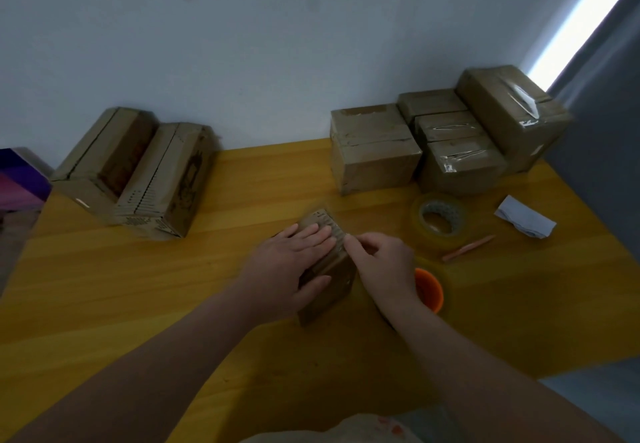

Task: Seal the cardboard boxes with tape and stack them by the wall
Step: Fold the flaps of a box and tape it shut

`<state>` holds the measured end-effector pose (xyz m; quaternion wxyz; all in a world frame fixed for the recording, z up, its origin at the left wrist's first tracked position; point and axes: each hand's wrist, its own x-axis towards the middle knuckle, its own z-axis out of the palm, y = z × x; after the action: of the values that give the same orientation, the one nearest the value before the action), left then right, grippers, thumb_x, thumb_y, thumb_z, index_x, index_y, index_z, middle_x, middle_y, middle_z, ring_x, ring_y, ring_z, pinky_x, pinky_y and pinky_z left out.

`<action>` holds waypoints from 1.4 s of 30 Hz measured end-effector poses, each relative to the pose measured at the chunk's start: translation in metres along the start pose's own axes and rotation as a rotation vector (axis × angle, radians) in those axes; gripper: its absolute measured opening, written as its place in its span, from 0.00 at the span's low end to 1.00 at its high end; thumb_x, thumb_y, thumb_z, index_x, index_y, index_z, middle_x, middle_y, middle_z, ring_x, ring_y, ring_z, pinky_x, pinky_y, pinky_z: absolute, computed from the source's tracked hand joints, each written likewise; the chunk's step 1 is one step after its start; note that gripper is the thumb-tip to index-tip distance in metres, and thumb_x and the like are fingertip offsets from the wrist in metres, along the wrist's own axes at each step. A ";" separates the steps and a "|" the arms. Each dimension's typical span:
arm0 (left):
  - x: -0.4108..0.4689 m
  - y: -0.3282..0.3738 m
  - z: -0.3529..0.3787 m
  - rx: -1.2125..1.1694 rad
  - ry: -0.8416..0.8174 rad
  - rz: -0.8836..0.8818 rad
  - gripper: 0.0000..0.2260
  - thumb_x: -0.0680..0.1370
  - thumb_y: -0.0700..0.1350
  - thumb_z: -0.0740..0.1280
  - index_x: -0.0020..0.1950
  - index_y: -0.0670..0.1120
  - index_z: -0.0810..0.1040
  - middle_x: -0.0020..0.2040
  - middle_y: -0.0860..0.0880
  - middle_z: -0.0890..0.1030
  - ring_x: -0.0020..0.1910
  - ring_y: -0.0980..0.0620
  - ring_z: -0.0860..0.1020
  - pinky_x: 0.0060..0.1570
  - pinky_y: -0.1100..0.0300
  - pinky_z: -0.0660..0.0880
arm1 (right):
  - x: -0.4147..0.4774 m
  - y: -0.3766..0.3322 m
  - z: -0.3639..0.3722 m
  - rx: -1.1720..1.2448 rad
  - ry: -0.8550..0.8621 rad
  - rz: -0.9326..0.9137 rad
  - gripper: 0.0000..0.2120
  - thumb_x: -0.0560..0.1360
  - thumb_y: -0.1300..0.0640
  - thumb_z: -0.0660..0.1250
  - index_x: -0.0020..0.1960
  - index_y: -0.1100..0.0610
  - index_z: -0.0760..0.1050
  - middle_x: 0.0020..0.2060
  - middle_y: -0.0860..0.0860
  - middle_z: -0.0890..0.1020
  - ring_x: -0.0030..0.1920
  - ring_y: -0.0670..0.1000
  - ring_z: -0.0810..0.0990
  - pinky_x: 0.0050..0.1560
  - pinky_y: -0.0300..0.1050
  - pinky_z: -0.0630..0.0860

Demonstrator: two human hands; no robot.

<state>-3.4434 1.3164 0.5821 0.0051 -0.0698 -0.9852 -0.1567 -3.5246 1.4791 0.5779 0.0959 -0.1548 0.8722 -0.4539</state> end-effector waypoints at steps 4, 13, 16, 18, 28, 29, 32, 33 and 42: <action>0.000 0.000 0.000 -0.010 0.012 0.009 0.29 0.77 0.62 0.50 0.76 0.50 0.61 0.75 0.54 0.61 0.74 0.59 0.53 0.73 0.58 0.44 | 0.001 0.001 0.000 -0.096 0.034 -0.053 0.14 0.80 0.53 0.64 0.36 0.54 0.77 0.29 0.48 0.77 0.30 0.44 0.74 0.30 0.34 0.67; 0.001 0.000 -0.005 -0.109 0.017 0.063 0.27 0.79 0.60 0.47 0.73 0.51 0.66 0.72 0.59 0.61 0.73 0.62 0.55 0.72 0.61 0.48 | -0.001 0.005 -0.006 -0.111 0.047 -0.038 0.20 0.81 0.50 0.61 0.32 0.56 0.73 0.26 0.49 0.73 0.26 0.45 0.69 0.27 0.35 0.63; 0.005 -0.004 -0.005 -0.193 0.135 0.036 0.18 0.80 0.50 0.56 0.66 0.48 0.76 0.67 0.54 0.75 0.68 0.60 0.67 0.69 0.59 0.61 | 0.006 -0.004 -0.012 -0.061 -0.009 0.071 0.21 0.81 0.48 0.60 0.31 0.54 0.72 0.25 0.48 0.73 0.27 0.45 0.70 0.27 0.32 0.64; 0.007 -0.006 -0.008 -0.143 0.288 0.007 0.14 0.77 0.45 0.65 0.61 0.46 0.80 0.59 0.49 0.81 0.60 0.54 0.75 0.60 0.57 0.72 | 0.014 -0.014 -0.015 -0.024 -0.026 0.120 0.22 0.81 0.43 0.58 0.37 0.56 0.77 0.30 0.49 0.78 0.32 0.47 0.76 0.31 0.35 0.69; 0.026 -0.021 -0.021 -0.364 -0.086 -0.327 0.30 0.78 0.54 0.65 0.77 0.52 0.59 0.76 0.53 0.62 0.73 0.54 0.62 0.67 0.63 0.59 | 0.047 -0.040 -0.009 -0.318 -0.124 0.028 0.09 0.78 0.51 0.66 0.49 0.53 0.83 0.47 0.47 0.83 0.45 0.43 0.75 0.44 0.37 0.66; 0.026 -0.021 -0.020 -0.362 -0.120 -0.293 0.28 0.79 0.53 0.64 0.77 0.52 0.59 0.76 0.53 0.62 0.73 0.55 0.62 0.67 0.65 0.58 | 0.047 -0.039 -0.009 -0.302 -0.121 0.046 0.09 0.78 0.51 0.66 0.49 0.53 0.83 0.46 0.46 0.83 0.45 0.43 0.74 0.43 0.37 0.66; 0.026 -0.021 -0.020 -0.284 -0.169 -0.212 0.26 0.81 0.53 0.59 0.78 0.52 0.55 0.76 0.55 0.61 0.74 0.56 0.60 0.68 0.65 0.56 | 0.049 -0.036 -0.007 -0.240 -0.120 0.110 0.08 0.77 0.51 0.67 0.48 0.52 0.83 0.43 0.45 0.81 0.44 0.43 0.75 0.39 0.36 0.66; 0.026 -0.021 -0.020 -0.251 -0.173 -0.192 0.26 0.82 0.53 0.57 0.78 0.53 0.54 0.76 0.55 0.60 0.75 0.55 0.59 0.70 0.63 0.56 | 0.049 -0.036 -0.006 -0.225 -0.121 0.125 0.07 0.77 0.51 0.67 0.47 0.51 0.83 0.42 0.44 0.80 0.43 0.42 0.75 0.37 0.35 0.66; 0.025 -0.015 -0.028 0.040 -0.216 -0.113 0.23 0.83 0.57 0.47 0.77 0.61 0.46 0.78 0.60 0.50 0.77 0.57 0.50 0.68 0.58 0.62 | 0.047 -0.037 -0.007 -0.070 -0.140 0.243 0.07 0.75 0.50 0.69 0.46 0.52 0.82 0.41 0.48 0.82 0.44 0.46 0.79 0.49 0.48 0.80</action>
<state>-3.4701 1.2973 0.6046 -0.1085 -0.0306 -0.9853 -0.1287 -3.5636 1.4478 0.6106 0.2054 -0.0828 0.8909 -0.3966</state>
